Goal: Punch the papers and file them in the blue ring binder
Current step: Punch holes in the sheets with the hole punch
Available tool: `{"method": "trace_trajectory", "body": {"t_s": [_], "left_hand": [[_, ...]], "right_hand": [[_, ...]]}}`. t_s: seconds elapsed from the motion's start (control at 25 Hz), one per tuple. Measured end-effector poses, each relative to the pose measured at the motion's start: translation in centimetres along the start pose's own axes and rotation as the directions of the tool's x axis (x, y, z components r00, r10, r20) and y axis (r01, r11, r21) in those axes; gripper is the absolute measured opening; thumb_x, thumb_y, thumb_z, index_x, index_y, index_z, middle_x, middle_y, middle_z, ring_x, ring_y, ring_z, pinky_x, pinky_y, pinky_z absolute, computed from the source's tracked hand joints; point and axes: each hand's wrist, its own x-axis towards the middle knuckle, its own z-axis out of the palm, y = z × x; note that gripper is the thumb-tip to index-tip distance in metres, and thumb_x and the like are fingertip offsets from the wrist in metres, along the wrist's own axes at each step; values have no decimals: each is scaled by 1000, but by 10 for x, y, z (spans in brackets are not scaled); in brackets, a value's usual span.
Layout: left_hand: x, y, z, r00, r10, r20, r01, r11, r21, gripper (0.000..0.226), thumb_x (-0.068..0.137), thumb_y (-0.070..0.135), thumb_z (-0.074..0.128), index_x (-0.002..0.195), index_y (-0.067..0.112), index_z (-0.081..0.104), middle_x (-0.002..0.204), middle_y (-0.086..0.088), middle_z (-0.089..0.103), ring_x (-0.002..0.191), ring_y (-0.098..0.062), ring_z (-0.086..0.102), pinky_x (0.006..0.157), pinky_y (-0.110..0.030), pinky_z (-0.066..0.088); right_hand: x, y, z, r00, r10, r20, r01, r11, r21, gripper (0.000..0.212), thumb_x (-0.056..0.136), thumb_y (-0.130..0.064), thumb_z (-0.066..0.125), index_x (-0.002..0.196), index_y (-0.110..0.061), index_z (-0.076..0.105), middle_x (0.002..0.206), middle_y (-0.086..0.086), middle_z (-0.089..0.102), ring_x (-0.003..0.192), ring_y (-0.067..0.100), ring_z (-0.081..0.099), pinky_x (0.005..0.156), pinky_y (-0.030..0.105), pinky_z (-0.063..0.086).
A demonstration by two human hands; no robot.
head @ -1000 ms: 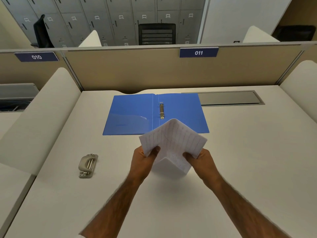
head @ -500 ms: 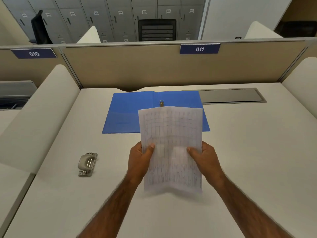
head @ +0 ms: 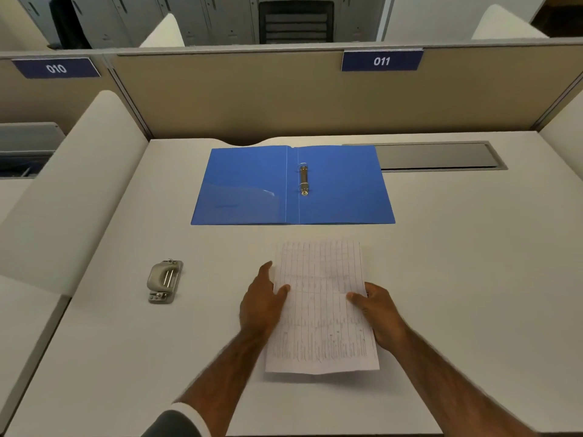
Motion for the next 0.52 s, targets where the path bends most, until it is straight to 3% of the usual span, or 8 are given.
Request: {"method": "trace_trajectory", "body": {"t_s": [0.16, 0.28, 0.4, 0.52], "left_hand": [[3, -22, -21, 982, 86, -165, -57, 983, 172, 46, 94, 46, 54, 135, 26, 50, 120, 2, 58, 107, -19, 59, 88, -38, 51], [21, -58, -79, 885, 123, -450, 27, 950, 313, 34, 92, 33, 60, 122, 17, 61, 114, -10, 60, 105, -33, 56, 88, -45, 46], [34, -101, -145, 795, -62, -604, 307, 899, 312, 45, 87, 35, 67, 123, 8, 60, 118, -20, 56, 105, -42, 54, 85, -50, 45], [44, -122, -181, 800, -362, -478, 459, 883, 98, 46, 89, 42, 63, 112, 2, 68, 112, -25, 63, 104, -43, 58, 84, -45, 47]], "right_hand": [[3, 4, -13, 999, -2, -37, 2, 1000, 19, 22, 94, -9, 62, 115, -10, 69, 110, 10, 75, 96, 30, 74, 88, 55, 57], [6, 8, -22, 998, -17, -62, 19, 999, 32, 21, 93, -7, 63, 113, -8, 69, 108, 11, 75, 94, 31, 74, 88, 55, 58], [5, 9, -13, 999, -20, -49, 22, 999, 39, 22, 94, -8, 62, 115, -8, 67, 110, 12, 74, 95, 32, 73, 87, 53, 58], [3, 5, -5, 1000, -12, -29, 13, 999, 52, 16, 95, -8, 61, 109, -12, 68, 108, 9, 74, 95, 31, 73, 81, 47, 60]]}}
